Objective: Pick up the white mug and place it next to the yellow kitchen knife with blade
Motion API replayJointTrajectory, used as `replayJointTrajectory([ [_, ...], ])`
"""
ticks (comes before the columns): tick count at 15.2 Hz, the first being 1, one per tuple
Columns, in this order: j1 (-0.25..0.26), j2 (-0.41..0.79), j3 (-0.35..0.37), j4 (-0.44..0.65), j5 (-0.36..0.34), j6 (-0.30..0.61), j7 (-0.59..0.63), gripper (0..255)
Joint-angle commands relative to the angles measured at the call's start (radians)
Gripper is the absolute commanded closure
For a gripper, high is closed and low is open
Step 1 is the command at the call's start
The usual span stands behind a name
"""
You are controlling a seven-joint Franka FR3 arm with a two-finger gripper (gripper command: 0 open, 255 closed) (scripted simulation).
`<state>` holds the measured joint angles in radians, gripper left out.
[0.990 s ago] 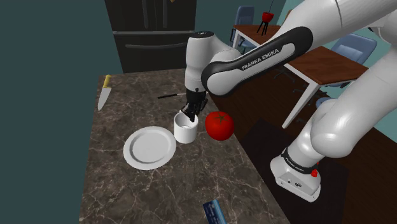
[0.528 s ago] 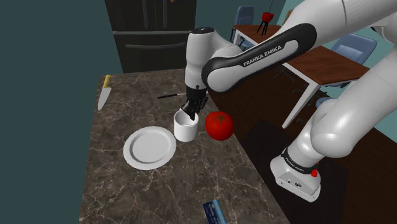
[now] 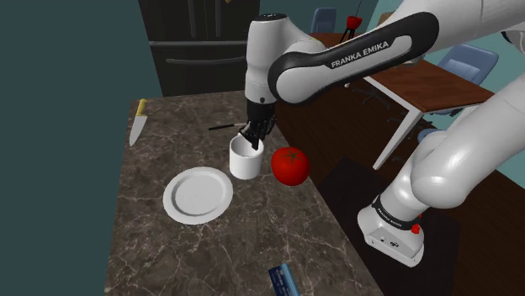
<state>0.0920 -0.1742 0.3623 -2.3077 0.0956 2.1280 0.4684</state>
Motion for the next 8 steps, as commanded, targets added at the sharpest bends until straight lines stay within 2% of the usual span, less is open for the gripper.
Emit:
replayJointTrajectory([
  [1,0.000,-0.014,-0.003,0.013,0.003,-0.026,-0.004,255],
  [8,-0.001,-0.049,-0.011,0.076,0.010,-0.124,-0.009,255],
])
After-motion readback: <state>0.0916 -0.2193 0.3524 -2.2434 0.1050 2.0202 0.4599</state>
